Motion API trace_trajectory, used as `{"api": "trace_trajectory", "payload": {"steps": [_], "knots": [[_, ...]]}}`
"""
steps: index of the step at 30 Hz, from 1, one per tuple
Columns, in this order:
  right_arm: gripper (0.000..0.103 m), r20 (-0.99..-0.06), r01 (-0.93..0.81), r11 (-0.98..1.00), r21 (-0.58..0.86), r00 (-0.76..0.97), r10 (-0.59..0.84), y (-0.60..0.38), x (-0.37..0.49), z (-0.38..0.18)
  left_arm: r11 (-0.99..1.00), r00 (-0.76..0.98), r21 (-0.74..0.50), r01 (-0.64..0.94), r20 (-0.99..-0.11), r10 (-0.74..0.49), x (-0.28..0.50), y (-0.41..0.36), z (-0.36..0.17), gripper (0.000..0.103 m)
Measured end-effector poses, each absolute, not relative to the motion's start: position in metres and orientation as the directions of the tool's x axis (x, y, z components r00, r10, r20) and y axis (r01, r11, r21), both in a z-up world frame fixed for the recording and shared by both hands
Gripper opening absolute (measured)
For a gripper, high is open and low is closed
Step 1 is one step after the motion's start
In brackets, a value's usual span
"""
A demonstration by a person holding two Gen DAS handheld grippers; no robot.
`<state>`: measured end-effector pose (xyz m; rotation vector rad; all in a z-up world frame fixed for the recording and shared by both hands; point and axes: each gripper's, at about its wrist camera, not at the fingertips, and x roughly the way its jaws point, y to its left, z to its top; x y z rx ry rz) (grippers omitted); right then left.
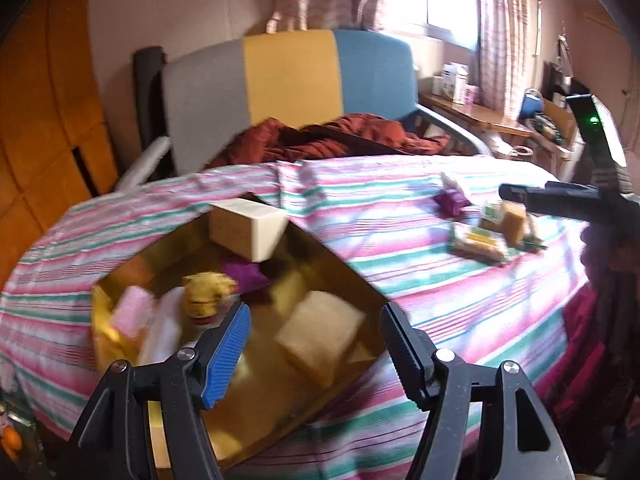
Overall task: Organize objects
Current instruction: 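Move both tools back over the remaining items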
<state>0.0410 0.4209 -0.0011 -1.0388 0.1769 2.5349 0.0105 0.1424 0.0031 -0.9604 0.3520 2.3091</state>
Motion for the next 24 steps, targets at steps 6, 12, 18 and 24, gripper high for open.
{"api": "trace_trajectory", "payload": {"steps": [6,12,18,24], "knots": [[0.102,-0.695,-0.603,-0.798,0.024,-0.584,0.42,0.512,0.062,-0.009,-0.729,-0.465,-0.039,-0.683,-0.747,0.476,0.01,0.178,0.0,0.073],[0.102,-0.727,-0.726,-0.632,0.271,-0.585,0.359,0.57,0.094,-0.03,-0.679,-0.374,-0.064,-0.731,-0.795,0.478,0.003,0.226,-0.009,0.073],[0.103,-0.716,-0.767,-0.5,0.403,-0.604,0.351,0.595,0.12,-0.035,-0.657,-0.228,-0.164,-0.736,-0.853,0.469,-0.009,0.282,-0.03,0.072],[0.103,-0.704,-0.753,-0.493,0.436,-0.627,0.334,0.595,0.121,-0.034,-0.659,-0.085,-0.263,-0.705,-0.891,0.446,-0.02,0.334,-0.06,0.071]]}}
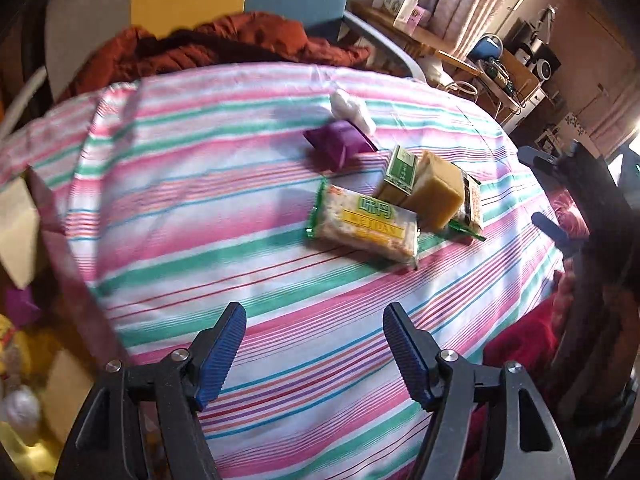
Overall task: Organize objects
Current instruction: 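Move both tools back over the remaining items, then grasp the WEIDAN cracker packet with the left tool while the right tool grasps the second yellow sponge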
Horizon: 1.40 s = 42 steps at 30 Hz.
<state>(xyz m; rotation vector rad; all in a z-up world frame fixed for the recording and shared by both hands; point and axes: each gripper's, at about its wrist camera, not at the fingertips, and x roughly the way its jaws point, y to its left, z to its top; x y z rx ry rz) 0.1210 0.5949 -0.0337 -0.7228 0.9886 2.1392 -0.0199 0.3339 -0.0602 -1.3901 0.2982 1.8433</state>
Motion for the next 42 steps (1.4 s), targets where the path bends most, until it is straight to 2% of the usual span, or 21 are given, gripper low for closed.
{"api": "trace_trajectory", "payload": {"steps": [3,5,10,16,24,32,34,36,38,42], "knots": [[0.103,-0.702,-0.744,-0.492,0.452,-0.637,0.319,0.596,0.121,-0.035,-0.672,-0.027,-0.313,-0.671,-0.896,0.444,-0.026,0.356,-0.072,0.071],[0.103,-0.7,-0.738,-0.489,0.466,-0.645,0.307,0.597,0.122,-0.036,-0.701,0.027,-0.375,-0.606,-0.891,0.453,-0.034,0.368,-0.081,0.071],[0.103,-0.697,-0.716,-0.507,0.481,-0.663,0.275,0.595,0.118,-0.038,-0.773,0.072,-0.441,-0.456,-0.884,0.462,-0.054,0.386,-0.095,0.071],[0.103,-0.69,-0.693,-0.513,0.507,-0.683,0.24,0.595,0.116,-0.039,-0.82,0.043,-0.416,-0.393,-0.899,0.435,-0.07,0.412,-0.106,0.071],[0.103,-0.68,-0.69,-0.478,0.543,-0.696,0.231,0.601,0.122,-0.041,-0.813,-0.03,-0.284,-0.509,-0.938,0.346,-0.069,0.446,-0.104,0.072],[0.103,-0.684,-0.71,-0.423,0.563,-0.687,0.244,0.612,0.13,-0.046,-0.656,-0.218,-0.005,-0.754,-0.941,0.258,-0.027,0.454,-0.11,0.073],[0.103,-0.688,-0.72,-0.406,0.563,-0.681,0.253,0.615,0.133,-0.048,-0.652,-0.224,-0.011,-0.758,-0.935,0.275,-0.021,0.44,-0.108,0.071],[0.103,-0.686,-0.725,-0.386,0.57,-0.679,0.261,0.618,0.137,-0.049,-0.647,-0.226,-0.023,-0.762,-0.927,0.3,-0.018,0.422,-0.106,0.058],[0.103,-0.687,-0.73,-0.362,0.58,-0.677,0.264,0.622,0.14,-0.051,-0.623,-0.229,-0.025,-0.781,-0.918,0.323,-0.013,0.403,-0.104,0.051],[0.103,-0.696,-0.737,-0.344,0.582,-0.67,0.257,0.624,0.141,-0.054,-0.579,-0.213,-0.052,-0.814,-0.9,0.381,0.003,0.362,-0.101,0.05]]}}
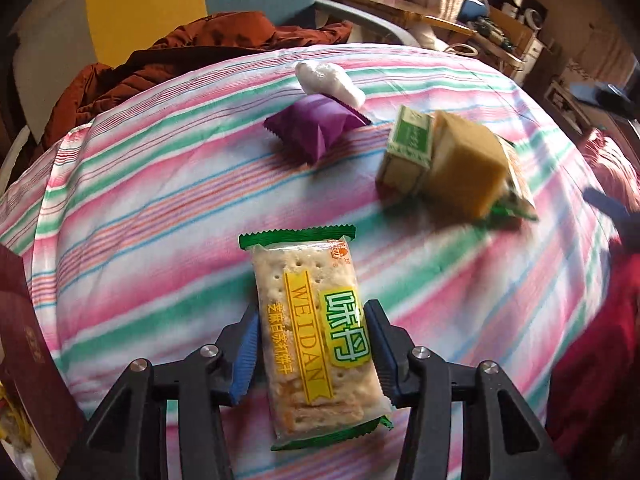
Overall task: Organize objects
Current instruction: 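Grasp the WEIDAN cracker packet with the left tool while the right tool grasps the second yellow sponge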
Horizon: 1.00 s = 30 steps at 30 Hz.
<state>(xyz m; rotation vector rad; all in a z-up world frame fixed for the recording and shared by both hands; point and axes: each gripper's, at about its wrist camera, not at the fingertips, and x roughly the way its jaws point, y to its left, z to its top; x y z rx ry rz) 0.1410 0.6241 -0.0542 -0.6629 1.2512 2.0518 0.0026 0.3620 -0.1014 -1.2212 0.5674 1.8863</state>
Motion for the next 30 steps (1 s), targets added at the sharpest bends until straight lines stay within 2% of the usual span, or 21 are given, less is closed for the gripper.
{"api": "trace_trajectory", "payload": {"steps": [7,13,21,26,30], "knots": [[0.103,-0.729,-0.743,-0.4,0.536,-0.646,0.224,0.618,0.126,-0.058,-0.542,-0.254,-0.033,-0.84,-0.858,0.446,0.03,0.332,-0.107,0.05],[0.103,-0.769,-0.746,-0.502,0.437,-0.599,0.222,0.602,0.104,-0.059,-0.532,-0.245,-0.05,-0.845,-0.849,0.468,0.028,0.332,-0.109,0.05],[0.102,-0.797,-0.803,-0.432,0.41,-0.546,0.258,0.613,0.115,-0.066,-0.513,-0.25,-0.046,-0.857,-0.833,0.493,0.034,0.324,-0.111,0.05],[0.102,-0.754,-0.734,-0.612,0.296,-0.573,0.323,0.583,0.091,-0.042,-0.507,-0.249,-0.054,-0.86,-0.824,0.508,0.034,0.322,-0.112,0.05],[0.102,-0.79,-0.647,-0.743,0.169,-0.54,0.29,0.553,0.063,-0.047,-0.502,-0.233,-0.071,-0.862,-0.823,0.518,0.031,0.321,-0.112,0.05]]}}
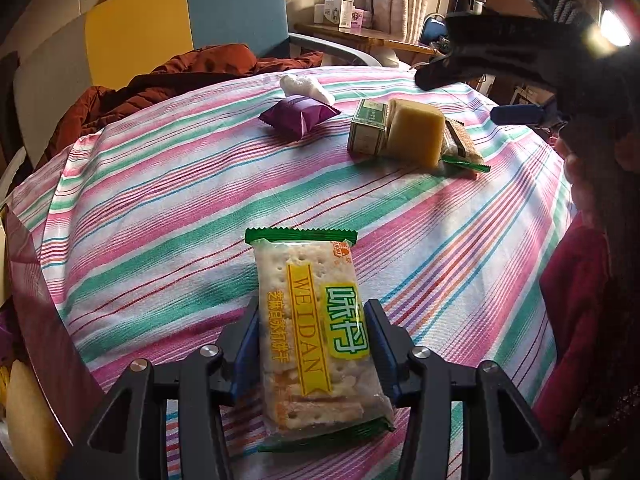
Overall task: Organize objects
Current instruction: 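Grasp the WEIDAN cracker packet with the left tool while the right tool grasps the second yellow sponge, then carry the cracker packet and sponge to the gold tray and release both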
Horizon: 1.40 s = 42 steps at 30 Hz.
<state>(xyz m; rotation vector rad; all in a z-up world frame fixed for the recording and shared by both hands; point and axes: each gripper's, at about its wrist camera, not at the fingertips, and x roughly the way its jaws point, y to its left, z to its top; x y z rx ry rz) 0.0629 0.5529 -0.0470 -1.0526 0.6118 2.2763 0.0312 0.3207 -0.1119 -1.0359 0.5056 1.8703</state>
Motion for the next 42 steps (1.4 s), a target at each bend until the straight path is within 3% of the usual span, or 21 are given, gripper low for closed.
{"api": "trace_trajectory", "payload": {"steps": [6,9,10,12,13,24,34,42], "knots": [[0.102,-0.852,-0.571,-0.819,0.054,-0.454,0.261,0.546,0.038,-0.057,-0.5,-0.223,-0.089,-0.861,-0.818,0.53,0.03,0.319,-0.112,0.05],[0.093,-0.875,-0.546,-0.838,0.003,-0.408,0.262,0.555,0.024,-0.063,-0.5,-0.215,-0.1,-0.86,-0.818,0.534,0.029,0.318,-0.112,0.05],[0.084,-0.886,-0.544,-0.839,0.003,-0.39,0.249,0.56,0.02,-0.068,-0.499,-0.214,-0.101,-0.86,-0.818,0.534,0.029,0.318,-0.112,0.05],[0.056,-0.906,-0.541,-0.841,0.018,-0.365,0.216,0.567,0.015,-0.081,-0.497,-0.213,-0.102,-0.862,-0.817,0.536,0.029,0.319,-0.112,0.05],[0.055,-0.91,-0.546,-0.838,0.014,-0.354,0.216,0.569,0.015,-0.085,-0.495,-0.212,-0.102,-0.863,-0.817,0.537,0.029,0.319,-0.112,0.05],[0.052,-0.807,-0.505,-0.858,0.098,-0.545,0.228,0.529,0.063,-0.015,-0.51,-0.201,-0.115,-0.852,-0.828,0.523,0.029,0.318,-0.103,0.047],[0.052,-0.759,-0.431,-0.88,0.201,-0.636,0.138,0.475,0.085,-0.007,-0.539,-0.279,-0.139,-0.831,-0.734,0.619,0.039,0.263,-0.034,0.047],[0.052,-0.731,-0.316,-0.915,0.252,-0.681,0.034,0.425,0.07,-0.002,-0.676,-0.432,-0.134,-0.724,-0.676,0.597,0.019,0.192,0.005,0.047]]}}
